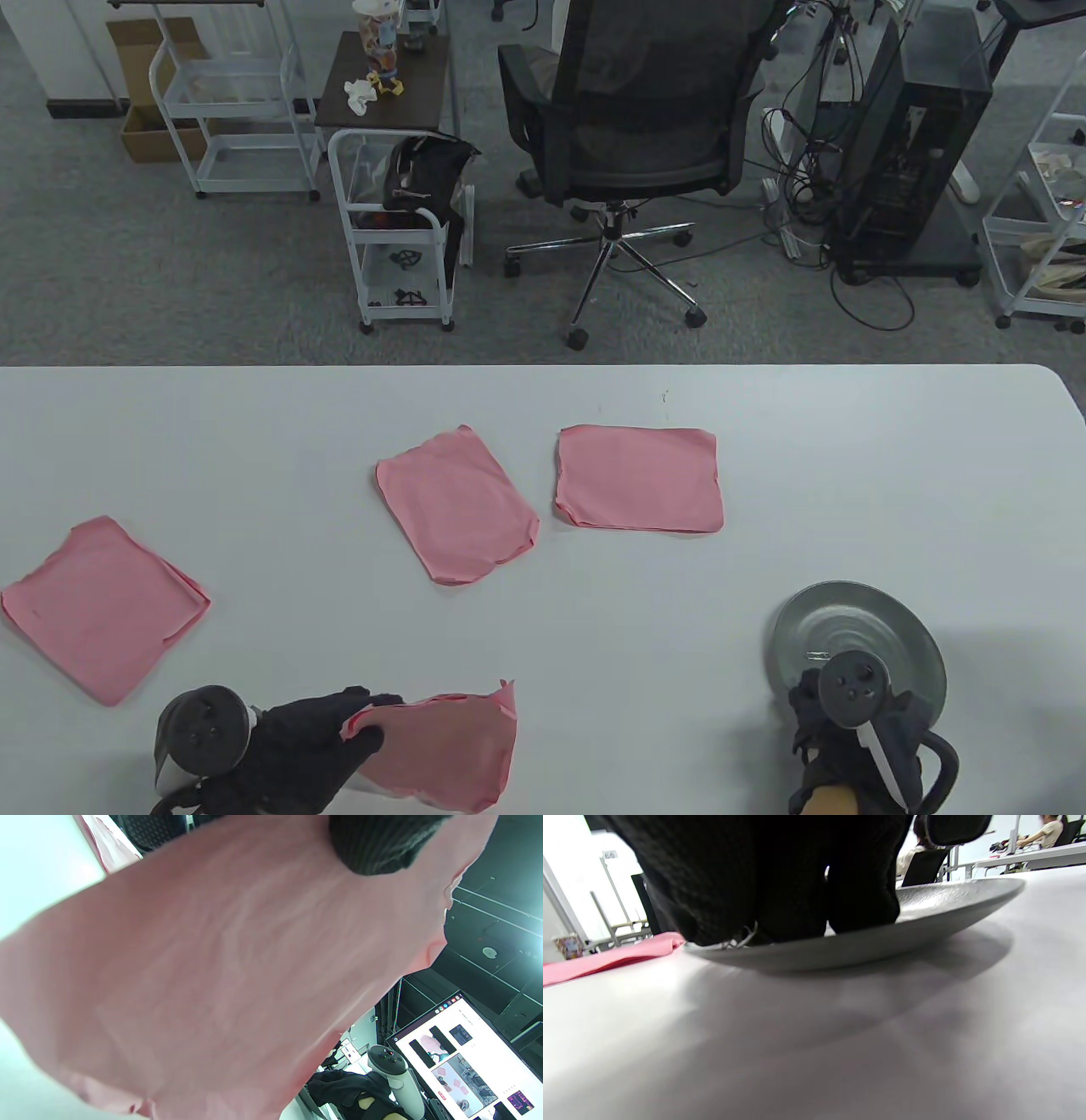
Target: Pinch and push to attach paper clips
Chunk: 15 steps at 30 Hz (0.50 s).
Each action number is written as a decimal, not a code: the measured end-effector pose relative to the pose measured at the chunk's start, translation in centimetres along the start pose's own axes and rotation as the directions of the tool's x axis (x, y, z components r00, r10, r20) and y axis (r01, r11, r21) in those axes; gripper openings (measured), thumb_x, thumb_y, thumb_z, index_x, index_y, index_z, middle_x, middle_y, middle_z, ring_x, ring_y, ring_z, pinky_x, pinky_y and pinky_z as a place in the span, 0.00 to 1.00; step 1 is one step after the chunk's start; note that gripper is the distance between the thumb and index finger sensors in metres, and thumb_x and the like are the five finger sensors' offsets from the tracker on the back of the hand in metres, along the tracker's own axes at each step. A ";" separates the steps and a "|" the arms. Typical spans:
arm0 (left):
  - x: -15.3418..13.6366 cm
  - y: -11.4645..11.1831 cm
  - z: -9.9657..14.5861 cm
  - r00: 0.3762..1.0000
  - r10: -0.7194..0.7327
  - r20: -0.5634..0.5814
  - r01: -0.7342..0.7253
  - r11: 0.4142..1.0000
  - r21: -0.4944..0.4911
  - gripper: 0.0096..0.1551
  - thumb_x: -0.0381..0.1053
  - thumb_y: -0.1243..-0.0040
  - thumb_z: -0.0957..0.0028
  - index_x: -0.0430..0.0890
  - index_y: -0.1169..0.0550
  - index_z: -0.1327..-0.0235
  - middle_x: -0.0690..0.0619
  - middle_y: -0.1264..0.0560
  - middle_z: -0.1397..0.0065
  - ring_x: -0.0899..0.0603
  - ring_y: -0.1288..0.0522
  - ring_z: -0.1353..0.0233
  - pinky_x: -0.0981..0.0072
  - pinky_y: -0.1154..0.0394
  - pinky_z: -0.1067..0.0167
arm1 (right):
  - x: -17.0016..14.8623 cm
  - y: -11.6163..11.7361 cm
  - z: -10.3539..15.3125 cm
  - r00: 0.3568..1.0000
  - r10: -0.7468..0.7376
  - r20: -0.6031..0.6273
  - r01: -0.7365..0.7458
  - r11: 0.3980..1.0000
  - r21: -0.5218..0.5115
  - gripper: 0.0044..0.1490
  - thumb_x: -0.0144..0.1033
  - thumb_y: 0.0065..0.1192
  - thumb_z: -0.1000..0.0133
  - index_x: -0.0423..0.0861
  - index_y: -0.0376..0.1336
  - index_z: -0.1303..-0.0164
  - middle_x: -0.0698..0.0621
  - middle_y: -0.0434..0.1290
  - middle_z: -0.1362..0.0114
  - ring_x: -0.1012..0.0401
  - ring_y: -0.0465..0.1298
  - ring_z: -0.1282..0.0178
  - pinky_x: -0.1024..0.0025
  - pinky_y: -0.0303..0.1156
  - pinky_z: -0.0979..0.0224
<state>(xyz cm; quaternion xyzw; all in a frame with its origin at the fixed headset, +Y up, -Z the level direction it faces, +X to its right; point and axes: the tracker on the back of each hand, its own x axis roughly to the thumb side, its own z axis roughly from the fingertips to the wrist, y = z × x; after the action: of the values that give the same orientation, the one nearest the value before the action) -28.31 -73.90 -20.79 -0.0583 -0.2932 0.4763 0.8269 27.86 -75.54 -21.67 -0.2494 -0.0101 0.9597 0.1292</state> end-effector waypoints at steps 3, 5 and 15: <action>0.0 0.1 0.0 1.000 -0.001 -0.017 0.001 1.000 0.023 0.25 0.58 0.37 0.54 0.54 0.18 0.44 0.53 0.14 0.44 0.44 0.14 0.42 0.41 0.30 0.32 | -0.3 -0.7 0.3 0.999 0.001 -0.047 -0.006 0.994 -0.110 0.24 0.44 0.69 0.54 0.50 0.72 0.49 0.54 0.78 0.46 0.50 0.75 0.37 0.33 0.53 0.24; 0.0 0.1 -0.1 0.999 -0.008 -0.033 0.009 0.999 0.043 0.25 0.58 0.37 0.54 0.54 0.18 0.44 0.53 0.14 0.44 0.43 0.15 0.42 0.41 0.30 0.31 | -0.2 -1.5 0.6 0.997 -0.066 -0.025 0.059 0.972 -0.228 0.24 0.43 0.66 0.53 0.50 0.70 0.47 0.54 0.78 0.45 0.49 0.74 0.36 0.33 0.53 0.25; -0.2 0.1 -1.1 0.990 -0.040 -0.136 0.055 0.993 0.107 0.25 0.57 0.37 0.53 0.52 0.18 0.44 0.53 0.14 0.46 0.44 0.14 0.44 0.43 0.29 0.33 | 10.9 -5.9 7.1 0.770 -0.331 0.546 0.483 0.860 -0.161 0.24 0.45 0.64 0.52 0.53 0.69 0.46 0.56 0.78 0.43 0.52 0.75 0.34 0.36 0.54 0.22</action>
<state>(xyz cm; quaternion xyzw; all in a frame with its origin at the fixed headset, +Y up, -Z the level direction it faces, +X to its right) -27.88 -73.79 -21.88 -0.0371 -0.2118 0.4670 0.8577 16.71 -66.80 -20.16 0.0000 -0.2391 0.9264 0.2909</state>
